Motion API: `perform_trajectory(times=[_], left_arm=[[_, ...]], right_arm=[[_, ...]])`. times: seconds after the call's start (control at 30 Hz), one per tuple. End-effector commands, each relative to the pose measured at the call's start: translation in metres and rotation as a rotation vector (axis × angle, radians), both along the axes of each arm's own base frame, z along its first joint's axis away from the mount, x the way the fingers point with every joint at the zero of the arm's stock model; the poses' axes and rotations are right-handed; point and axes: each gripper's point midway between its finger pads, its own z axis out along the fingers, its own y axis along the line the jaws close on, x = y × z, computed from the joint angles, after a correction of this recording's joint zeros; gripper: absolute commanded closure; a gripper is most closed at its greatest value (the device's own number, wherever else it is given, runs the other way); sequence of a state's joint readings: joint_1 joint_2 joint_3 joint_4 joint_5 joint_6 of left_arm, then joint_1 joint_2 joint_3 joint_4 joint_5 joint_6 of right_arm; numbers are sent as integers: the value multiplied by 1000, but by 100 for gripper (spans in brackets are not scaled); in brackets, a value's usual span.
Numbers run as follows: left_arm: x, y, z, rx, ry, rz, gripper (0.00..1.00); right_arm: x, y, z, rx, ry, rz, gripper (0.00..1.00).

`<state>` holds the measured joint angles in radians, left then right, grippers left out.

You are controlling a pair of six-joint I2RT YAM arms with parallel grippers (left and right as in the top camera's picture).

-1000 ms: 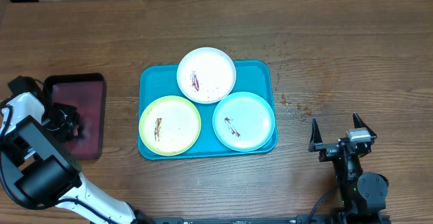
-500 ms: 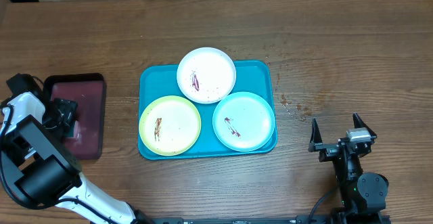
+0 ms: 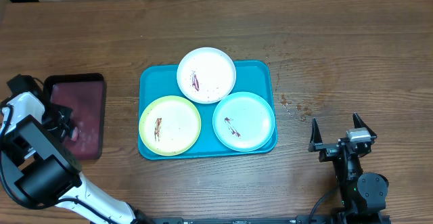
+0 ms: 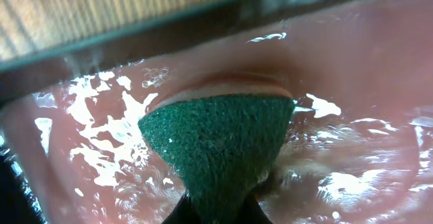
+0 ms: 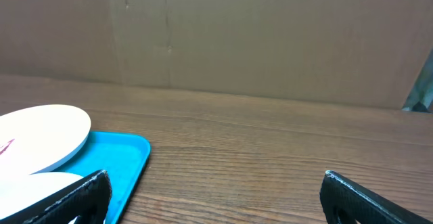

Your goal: Clean dirty plates on tray and stack at the side

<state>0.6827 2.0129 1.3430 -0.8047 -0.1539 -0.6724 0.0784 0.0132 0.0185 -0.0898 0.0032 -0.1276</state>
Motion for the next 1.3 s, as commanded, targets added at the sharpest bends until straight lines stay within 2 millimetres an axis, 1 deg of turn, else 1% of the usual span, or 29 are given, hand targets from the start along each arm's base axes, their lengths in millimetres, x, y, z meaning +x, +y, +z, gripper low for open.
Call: perform_trajectory(times=[0.0, 0.13, 0.37, 0.43, 0.5, 0.57, 0.63, 0.7, 0.9, 0.97, 1.07, 1.13, 1.17, 1.27], left_arm=[[3, 7, 10, 3, 20, -16, 96], [11, 13, 40, 1, 19, -17, 96], [26, 23, 105, 19, -18, -19, 96], [32, 22, 121, 11, -47, -22, 96], [38, 15, 130, -24, -85, -29, 96], [42, 8, 129, -64, -108, -35, 96], [45, 2, 119, -81, -106, -45, 96], [48, -8, 105, -97, -96, -58, 96], [54, -53, 55, -175, -64, -139, 96], [54, -62, 46, -179, -51, -159, 96], [56, -63, 47, -172, -47, -184, 96], [58, -61, 56, -170, -52, -195, 96], [58, -58, 62, -169, -54, -194, 96], [61, -51, 91, -159, -65, -202, 96]], right_arm=[[0, 1, -2, 0, -1, 5, 0], [0, 1, -2, 0, -1, 5, 0], [0, 1, -2, 0, -1, 5, 0], [0, 1, -2, 0, -1, 5, 0], [0, 1, -2, 0, -1, 5, 0], [0, 1, -2, 0, -1, 5, 0], [0, 1, -2, 0, -1, 5, 0], [0, 1, -2, 0, -1, 5, 0], [0, 1, -2, 0, -1, 5, 0], [0, 1, -2, 0, -1, 5, 0], [0, 1, -2, 0, -1, 5, 0], [0, 1, -2, 0, -1, 5, 0], [0, 1, -2, 0, -1, 5, 0], [0, 1, -2, 0, -1, 5, 0]])
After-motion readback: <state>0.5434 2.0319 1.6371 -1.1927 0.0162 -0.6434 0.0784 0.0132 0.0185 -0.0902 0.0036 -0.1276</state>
